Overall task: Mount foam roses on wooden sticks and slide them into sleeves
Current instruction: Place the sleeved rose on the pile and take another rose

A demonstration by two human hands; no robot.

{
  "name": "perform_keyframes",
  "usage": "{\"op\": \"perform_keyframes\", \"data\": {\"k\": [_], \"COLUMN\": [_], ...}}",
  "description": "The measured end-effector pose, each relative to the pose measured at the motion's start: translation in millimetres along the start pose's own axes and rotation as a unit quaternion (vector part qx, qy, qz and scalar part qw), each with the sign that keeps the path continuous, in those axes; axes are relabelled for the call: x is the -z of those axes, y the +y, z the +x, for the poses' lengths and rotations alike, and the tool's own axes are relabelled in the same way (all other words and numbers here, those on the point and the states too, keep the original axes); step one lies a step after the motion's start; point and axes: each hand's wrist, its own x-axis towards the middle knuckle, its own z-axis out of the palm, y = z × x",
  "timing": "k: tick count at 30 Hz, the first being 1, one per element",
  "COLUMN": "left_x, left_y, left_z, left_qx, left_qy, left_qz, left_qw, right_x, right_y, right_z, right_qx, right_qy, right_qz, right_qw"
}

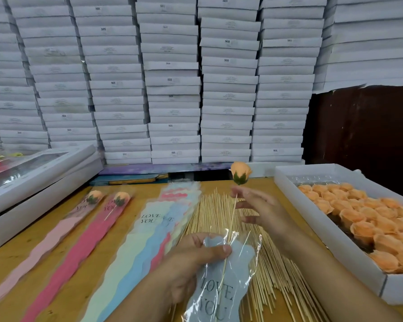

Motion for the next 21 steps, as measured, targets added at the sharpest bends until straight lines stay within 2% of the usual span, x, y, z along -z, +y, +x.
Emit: {"op": "perform_keyframes", "data": {"k": [9,14,21], "left_x": [1,1,3], "left_y": [4,4,5], "left_z": [-1,-2,-2], "left_qx": [-0.017,-0.017,-0.008], "left_qy": [0.013,-0.002,0.001], "left_qz": [0.007,0.012,0.013], "left_qw": [1.0,1.0,1.0], "right_x": [-4,-6,-5], "right_y": [13,6,19], "right_z": [-25,-20,-28], "right_qx": [-0.006,-0.003,-0.031], "right_qy": [-0.082,-0.048,-0.091], "right_qz": [-0.049,-0.026,-0.02], "right_qw": [0.995,0.998,0.995]}}
